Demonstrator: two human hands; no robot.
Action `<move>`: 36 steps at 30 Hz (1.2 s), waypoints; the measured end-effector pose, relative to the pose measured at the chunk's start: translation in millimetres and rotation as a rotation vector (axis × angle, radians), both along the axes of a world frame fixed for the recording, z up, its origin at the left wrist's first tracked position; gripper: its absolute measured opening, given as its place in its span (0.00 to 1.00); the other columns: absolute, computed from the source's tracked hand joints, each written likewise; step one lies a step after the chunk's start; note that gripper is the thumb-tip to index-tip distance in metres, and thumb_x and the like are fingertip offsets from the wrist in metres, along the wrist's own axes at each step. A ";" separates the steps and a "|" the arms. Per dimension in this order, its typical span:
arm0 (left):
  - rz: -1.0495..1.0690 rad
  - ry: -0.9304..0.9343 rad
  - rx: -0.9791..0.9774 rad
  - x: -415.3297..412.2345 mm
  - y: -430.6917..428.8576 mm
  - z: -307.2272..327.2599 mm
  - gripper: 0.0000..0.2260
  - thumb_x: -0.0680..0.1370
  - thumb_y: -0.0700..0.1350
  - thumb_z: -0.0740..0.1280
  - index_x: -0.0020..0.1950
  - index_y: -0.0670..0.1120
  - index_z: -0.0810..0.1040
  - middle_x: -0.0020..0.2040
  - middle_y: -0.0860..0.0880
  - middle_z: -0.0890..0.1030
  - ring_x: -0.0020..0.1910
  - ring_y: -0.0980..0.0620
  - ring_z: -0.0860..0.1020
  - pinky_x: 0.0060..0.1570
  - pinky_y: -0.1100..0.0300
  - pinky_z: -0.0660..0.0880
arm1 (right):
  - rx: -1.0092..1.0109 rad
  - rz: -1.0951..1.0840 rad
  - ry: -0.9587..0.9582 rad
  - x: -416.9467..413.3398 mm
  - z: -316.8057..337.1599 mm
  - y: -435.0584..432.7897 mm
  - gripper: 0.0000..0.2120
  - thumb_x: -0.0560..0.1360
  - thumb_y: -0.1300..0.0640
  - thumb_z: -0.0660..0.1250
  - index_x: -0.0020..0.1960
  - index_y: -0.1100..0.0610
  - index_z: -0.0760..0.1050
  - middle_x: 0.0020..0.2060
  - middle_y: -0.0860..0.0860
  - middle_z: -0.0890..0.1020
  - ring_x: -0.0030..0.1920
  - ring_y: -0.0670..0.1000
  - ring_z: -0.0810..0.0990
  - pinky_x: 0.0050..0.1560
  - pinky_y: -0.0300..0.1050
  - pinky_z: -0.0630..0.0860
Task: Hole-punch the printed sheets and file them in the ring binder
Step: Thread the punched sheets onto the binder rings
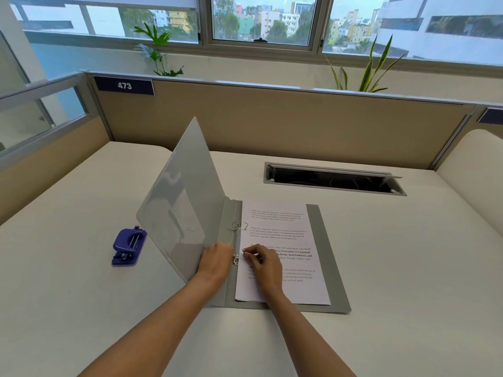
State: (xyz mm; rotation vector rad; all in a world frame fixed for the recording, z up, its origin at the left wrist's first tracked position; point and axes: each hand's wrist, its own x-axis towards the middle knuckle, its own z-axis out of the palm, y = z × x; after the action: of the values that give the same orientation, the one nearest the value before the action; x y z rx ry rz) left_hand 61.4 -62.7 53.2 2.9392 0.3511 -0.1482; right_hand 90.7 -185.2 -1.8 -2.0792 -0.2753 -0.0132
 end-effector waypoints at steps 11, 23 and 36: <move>-0.171 0.058 0.248 0.2 -14.6 9.8 0.15 0.79 0.31 0.53 0.60 0.37 0.74 0.61 0.39 0.76 0.62 0.42 0.74 0.57 0.53 0.72 | -0.023 0.010 -0.035 -4.1 2.3 0.7 0.03 0.75 0.56 0.67 0.45 0.52 0.80 0.35 0.34 0.74 0.45 0.44 0.71 0.41 0.30 0.64; 0.039 0.105 0.021 1.6 -18.4 28.1 0.12 0.78 0.31 0.56 0.54 0.38 0.78 0.55 0.39 0.80 0.54 0.42 0.79 0.47 0.56 0.74 | -0.118 -0.090 0.036 -0.5 22.8 -27.6 0.23 0.74 0.55 0.69 0.67 0.55 0.69 0.59 0.53 0.75 0.60 0.53 0.72 0.63 0.48 0.70; 0.232 -0.253 -0.289 24.1 0.7 71.1 0.13 0.76 0.36 0.57 0.42 0.45 0.80 0.42 0.40 0.79 0.39 0.41 0.74 0.37 0.56 0.69 | -0.651 -0.419 0.439 -1.6 48.7 -82.2 0.44 0.65 0.40 0.74 0.67 0.64 0.60 0.65 0.60 0.66 0.66 0.58 0.65 0.65 0.45 0.66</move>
State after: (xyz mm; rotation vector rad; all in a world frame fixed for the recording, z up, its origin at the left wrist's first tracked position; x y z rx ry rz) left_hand 85.4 -61.9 124.3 2.5692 0.5735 0.1865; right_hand 89.1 -267.4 46.9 -2.6705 0.4906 0.3133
